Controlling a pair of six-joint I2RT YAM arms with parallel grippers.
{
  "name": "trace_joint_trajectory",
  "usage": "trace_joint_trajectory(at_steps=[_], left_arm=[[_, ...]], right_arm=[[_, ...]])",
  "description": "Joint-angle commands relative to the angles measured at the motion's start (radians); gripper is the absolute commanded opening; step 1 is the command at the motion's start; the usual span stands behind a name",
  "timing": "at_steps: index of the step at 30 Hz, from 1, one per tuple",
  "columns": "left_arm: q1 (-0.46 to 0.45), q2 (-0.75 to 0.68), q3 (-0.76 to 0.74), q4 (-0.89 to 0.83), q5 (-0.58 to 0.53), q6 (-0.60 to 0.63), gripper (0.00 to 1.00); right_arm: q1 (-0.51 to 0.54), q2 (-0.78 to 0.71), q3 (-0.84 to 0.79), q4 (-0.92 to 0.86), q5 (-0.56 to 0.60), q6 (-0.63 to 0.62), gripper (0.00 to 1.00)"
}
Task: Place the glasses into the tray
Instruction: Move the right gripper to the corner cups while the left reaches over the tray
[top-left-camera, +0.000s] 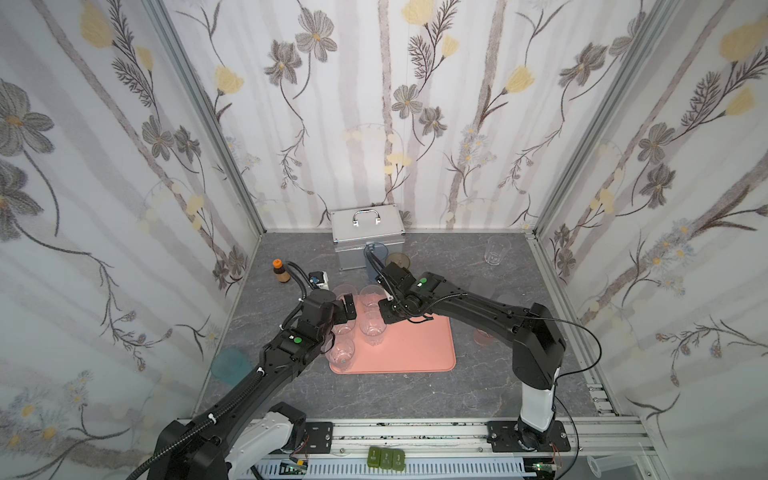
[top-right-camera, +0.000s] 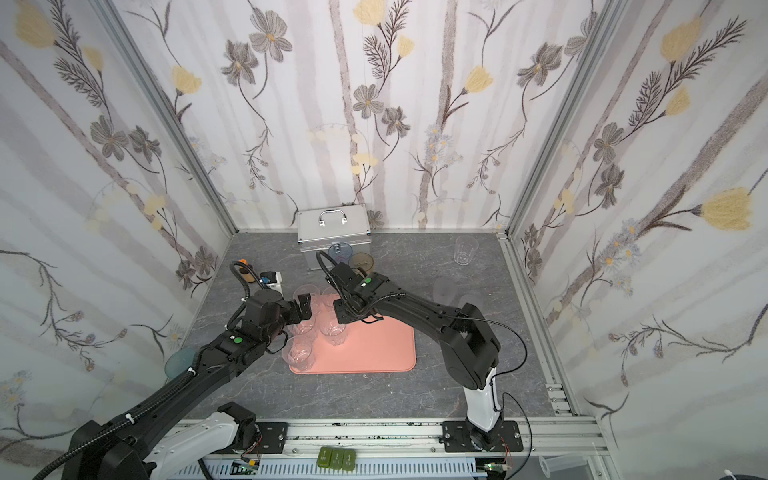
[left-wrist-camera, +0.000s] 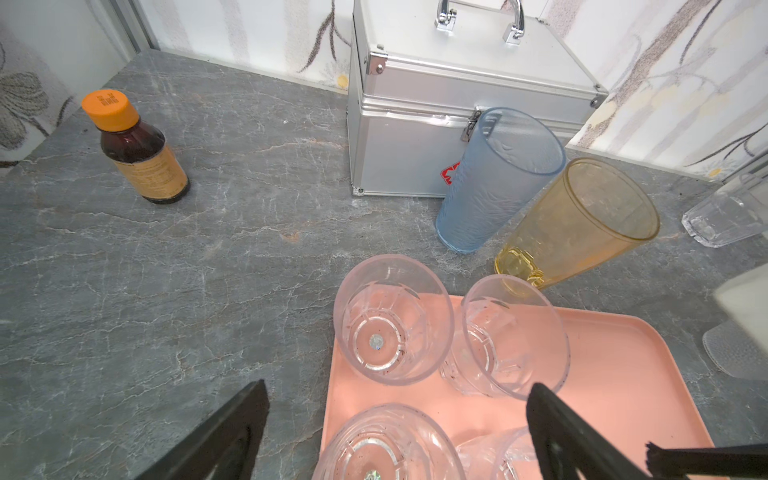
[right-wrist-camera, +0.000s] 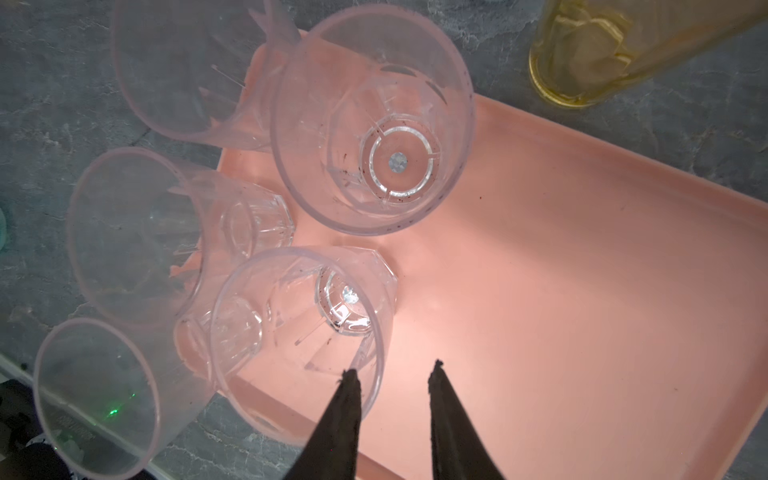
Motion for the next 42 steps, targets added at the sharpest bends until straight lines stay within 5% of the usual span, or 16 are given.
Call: trace_joint_trajectory(at_steps=[1, 8, 15, 23, 32, 42], left_arm=[[-0.062, 0.019, 0.036, 0.047, -0.063, -0.007, 1.0], [-0.334, 0.174, 0.128, 0.173, -0.144, -0.015, 1.0], [-0.44, 0.249, 0.121, 0.356, -0.109, 0.034, 1.0], [-0.445, 0.175, 0.032, 0.429, -0.132, 0.113, 1.0], [-0.427, 0.11, -0.034, 0.427, -0.163, 0.128, 1.0], [-0.29, 0.094, -0.007, 0.307, -0.07, 0.086, 1.0]], right_arm=[[-0.083, -0.085, -0.03, 0.034, 0.013, -0.054, 0.32], [-0.364, -0.217, -0.152, 0.221, 0.06, -0.006, 0.33], [-0.626, -0.27, -0.235, 0.393, 0.231, 0.098, 0.37], [-0.867, -0.142, -0.242, 0.531, 0.054, 0.255, 0.39], [-0.949, 0.051, -0.151, 0.566, -0.091, 0.32, 0.57], [-1.0, 0.171, -0.111, 0.614, -0.2, 0.39, 0.55]])
